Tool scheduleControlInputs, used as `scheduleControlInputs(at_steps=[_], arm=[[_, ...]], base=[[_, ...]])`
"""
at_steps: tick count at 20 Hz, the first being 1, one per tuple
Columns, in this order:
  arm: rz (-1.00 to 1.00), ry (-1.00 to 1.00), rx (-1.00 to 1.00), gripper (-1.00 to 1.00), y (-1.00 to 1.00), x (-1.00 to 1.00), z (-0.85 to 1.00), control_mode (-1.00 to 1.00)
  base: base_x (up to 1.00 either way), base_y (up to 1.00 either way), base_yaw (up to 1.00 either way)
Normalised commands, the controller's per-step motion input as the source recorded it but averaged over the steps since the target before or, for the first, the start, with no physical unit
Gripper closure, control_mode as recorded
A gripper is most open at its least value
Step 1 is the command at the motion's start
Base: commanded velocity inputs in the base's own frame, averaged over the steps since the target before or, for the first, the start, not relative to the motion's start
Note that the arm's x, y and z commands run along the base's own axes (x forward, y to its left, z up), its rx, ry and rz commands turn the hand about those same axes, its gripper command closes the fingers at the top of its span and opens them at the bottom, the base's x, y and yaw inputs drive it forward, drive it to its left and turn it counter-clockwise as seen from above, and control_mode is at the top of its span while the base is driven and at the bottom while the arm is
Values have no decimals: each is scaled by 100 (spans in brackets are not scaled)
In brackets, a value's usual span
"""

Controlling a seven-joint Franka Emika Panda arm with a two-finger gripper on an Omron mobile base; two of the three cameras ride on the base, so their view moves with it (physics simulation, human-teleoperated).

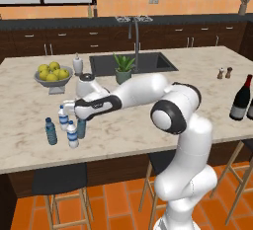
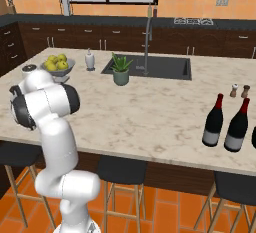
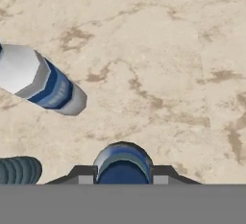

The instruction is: Move the plastic bottles in the middle to the plastics group, and the glass bottles in the middle to the glass group.

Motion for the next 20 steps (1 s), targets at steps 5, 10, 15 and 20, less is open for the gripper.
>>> scheduleControlInputs(at_steps=[5,10,15,20], arm=[[-1,0,0,100,16,8,-24,-100],[-3,0,0,100,13,10,-21,-100],[-4,0,-3,-100,0,0,-30,-100],[-3,0,-1,-100,-8,-2,-16,-100]], base=[[0,0,0],[0,0,0],[0,0,0],[0,0,0]])
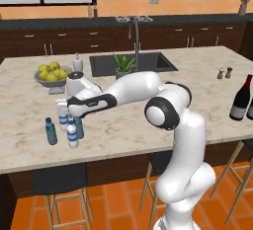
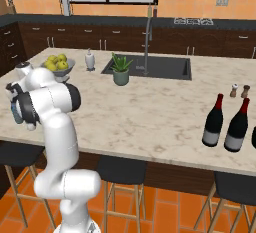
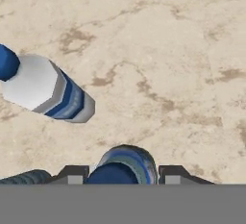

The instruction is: Move the plastic bottles in the middle to the plastics group, and the glass bottles in the middle to the glass group.

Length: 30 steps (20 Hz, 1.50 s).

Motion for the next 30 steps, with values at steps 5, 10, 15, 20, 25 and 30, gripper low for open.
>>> scheduleControlInputs(at_steps=[5,10,15,20,25,30], arm=[[-1,-1,1,-100,-8,-8,22,-100],[0,-3,0,-100,-28,-11,42,-100],[3,-3,0,-100,-77,-17,21,-100],[11,0,-4,-100,-100,-26,2,-100],[13,0,-13,-100,-97,-36,3,-100],[18,0,-16,-100,-92,-56,8,-100]], base=[[0,0,0],[0,0,0],[0,0,0],[0,0,0],[0,0,0],[0,0,0]])
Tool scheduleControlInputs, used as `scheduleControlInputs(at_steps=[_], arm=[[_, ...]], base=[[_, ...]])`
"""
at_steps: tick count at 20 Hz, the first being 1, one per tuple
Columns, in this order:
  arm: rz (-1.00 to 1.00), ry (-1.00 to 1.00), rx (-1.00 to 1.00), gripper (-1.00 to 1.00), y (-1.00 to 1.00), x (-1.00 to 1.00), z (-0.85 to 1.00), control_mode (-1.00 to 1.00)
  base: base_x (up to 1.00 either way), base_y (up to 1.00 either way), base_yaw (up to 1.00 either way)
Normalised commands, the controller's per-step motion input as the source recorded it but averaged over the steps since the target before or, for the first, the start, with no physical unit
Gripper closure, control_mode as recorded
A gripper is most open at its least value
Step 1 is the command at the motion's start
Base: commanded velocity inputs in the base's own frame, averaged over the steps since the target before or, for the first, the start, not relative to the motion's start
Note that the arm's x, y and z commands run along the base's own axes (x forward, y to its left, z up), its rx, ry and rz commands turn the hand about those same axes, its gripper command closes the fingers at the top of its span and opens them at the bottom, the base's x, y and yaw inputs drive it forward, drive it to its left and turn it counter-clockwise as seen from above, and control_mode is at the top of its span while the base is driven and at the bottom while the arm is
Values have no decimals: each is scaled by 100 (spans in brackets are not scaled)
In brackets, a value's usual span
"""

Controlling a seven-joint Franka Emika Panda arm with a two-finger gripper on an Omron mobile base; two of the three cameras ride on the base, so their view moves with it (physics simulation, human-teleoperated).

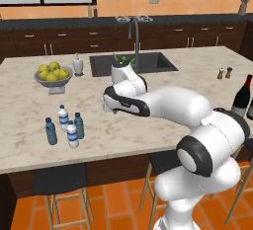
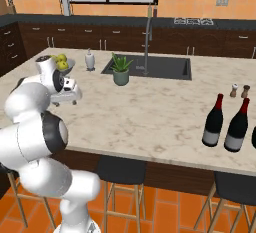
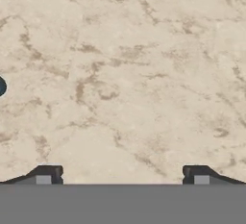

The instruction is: Move the plastic bottles in the middle to the plastics group, and the glass bottles in the middle to the glass group.

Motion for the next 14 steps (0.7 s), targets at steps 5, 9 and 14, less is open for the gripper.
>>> scheduleControlInputs(at_steps=[5,9,14], arm=[[6,-1,-5,-100,-98,-84,2,-100],[0,-10,0,-100,-94,-100,0,-100],[0,-7,0,-100,-85,-100,3,-100]], base=[[0,0,0],[0,0,0],[0,0,0]])
